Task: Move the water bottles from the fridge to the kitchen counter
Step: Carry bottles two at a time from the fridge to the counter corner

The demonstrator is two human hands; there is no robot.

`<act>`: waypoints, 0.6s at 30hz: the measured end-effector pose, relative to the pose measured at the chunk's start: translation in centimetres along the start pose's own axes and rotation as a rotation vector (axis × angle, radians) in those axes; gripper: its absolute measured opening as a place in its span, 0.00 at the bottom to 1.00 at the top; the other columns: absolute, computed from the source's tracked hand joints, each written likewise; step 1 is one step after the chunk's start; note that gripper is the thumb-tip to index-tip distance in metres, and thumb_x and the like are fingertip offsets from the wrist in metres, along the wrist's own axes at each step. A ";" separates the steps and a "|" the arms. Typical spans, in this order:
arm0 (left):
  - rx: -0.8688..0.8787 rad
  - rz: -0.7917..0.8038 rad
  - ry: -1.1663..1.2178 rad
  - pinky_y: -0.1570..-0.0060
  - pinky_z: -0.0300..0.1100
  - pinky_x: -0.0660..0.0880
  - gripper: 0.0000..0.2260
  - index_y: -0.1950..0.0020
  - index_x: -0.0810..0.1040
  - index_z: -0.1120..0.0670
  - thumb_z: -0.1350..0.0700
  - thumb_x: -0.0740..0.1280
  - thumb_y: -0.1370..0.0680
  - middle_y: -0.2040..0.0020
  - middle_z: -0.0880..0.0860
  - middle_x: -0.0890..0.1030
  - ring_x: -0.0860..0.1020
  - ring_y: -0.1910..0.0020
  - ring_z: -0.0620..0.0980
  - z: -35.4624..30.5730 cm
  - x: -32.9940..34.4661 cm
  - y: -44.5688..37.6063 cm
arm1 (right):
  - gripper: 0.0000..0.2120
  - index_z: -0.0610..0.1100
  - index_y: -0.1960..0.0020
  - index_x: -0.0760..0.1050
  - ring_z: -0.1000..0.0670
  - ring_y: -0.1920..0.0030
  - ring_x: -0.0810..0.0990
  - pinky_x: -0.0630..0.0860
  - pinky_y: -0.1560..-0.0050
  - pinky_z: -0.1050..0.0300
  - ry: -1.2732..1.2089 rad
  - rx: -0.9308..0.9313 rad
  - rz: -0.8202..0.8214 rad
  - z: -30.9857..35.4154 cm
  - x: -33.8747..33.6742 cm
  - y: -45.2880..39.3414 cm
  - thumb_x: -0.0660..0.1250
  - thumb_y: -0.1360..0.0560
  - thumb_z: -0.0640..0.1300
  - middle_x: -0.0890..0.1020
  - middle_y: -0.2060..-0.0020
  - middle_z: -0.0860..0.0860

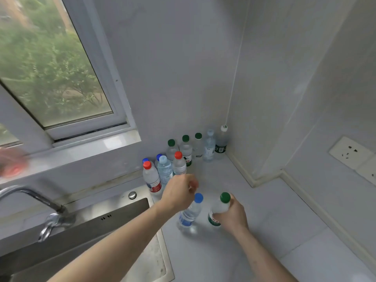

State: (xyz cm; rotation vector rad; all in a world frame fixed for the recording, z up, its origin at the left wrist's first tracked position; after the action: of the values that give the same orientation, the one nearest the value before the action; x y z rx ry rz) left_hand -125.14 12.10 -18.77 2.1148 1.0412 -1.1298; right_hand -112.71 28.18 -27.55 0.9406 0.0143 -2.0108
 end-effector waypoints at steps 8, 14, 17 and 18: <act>0.039 0.408 -0.079 0.29 0.45 0.67 0.35 0.19 0.61 0.43 0.46 0.73 0.23 0.22 0.47 0.69 0.70 0.26 0.53 3.8 5.4 0.6 | 0.15 0.53 0.50 0.75 0.46 0.54 0.84 0.80 0.54 0.55 -0.020 0.042 0.002 -0.4 1.2 -0.8 0.75 0.34 0.45 0.83 0.57 0.56; -0.130 0.516 0.011 0.30 0.47 0.71 0.33 0.20 0.62 0.47 0.53 0.73 0.22 0.25 0.53 0.71 0.72 0.29 0.55 5.2 9.6 -1.5 | 0.25 0.51 0.40 0.80 0.46 0.43 0.82 0.80 0.43 0.51 0.000 -0.041 0.023 0.2 2.6 -1.6 0.79 0.36 0.44 0.85 0.46 0.53; -0.145 0.516 -0.063 0.34 0.45 0.73 0.27 0.23 0.67 0.49 0.55 0.70 0.21 0.27 0.54 0.71 0.74 0.32 0.56 5.8 10.3 -2.9 | 0.26 0.49 0.38 0.79 0.45 0.42 0.81 0.80 0.41 0.50 -0.008 -0.029 -0.014 -0.5 2.6 -2.0 0.80 0.35 0.46 0.84 0.45 0.53; -0.155 0.528 -0.076 0.34 0.45 0.73 0.26 0.24 0.68 0.49 0.54 0.70 0.21 0.28 0.54 0.72 0.74 0.33 0.55 6.0 10.6 -3.4 | 0.27 0.48 0.38 0.79 0.45 0.42 0.81 0.80 0.41 0.50 -0.005 -0.027 -0.032 -0.9 2.4 -2.2 0.80 0.35 0.47 0.84 0.45 0.52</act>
State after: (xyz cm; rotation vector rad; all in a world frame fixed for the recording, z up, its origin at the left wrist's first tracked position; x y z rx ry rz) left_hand -126.90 13.75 -31.19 2.0322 0.4686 -0.8302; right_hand -114.50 28.13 -30.37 0.9235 0.0537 -2.0376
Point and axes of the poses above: each hand's wrist, its own y-axis away from the middle knuckle, its own x-axis out of the palm, z = x × y, the point moved 2 cm from there along -y, towards the middle knuckle
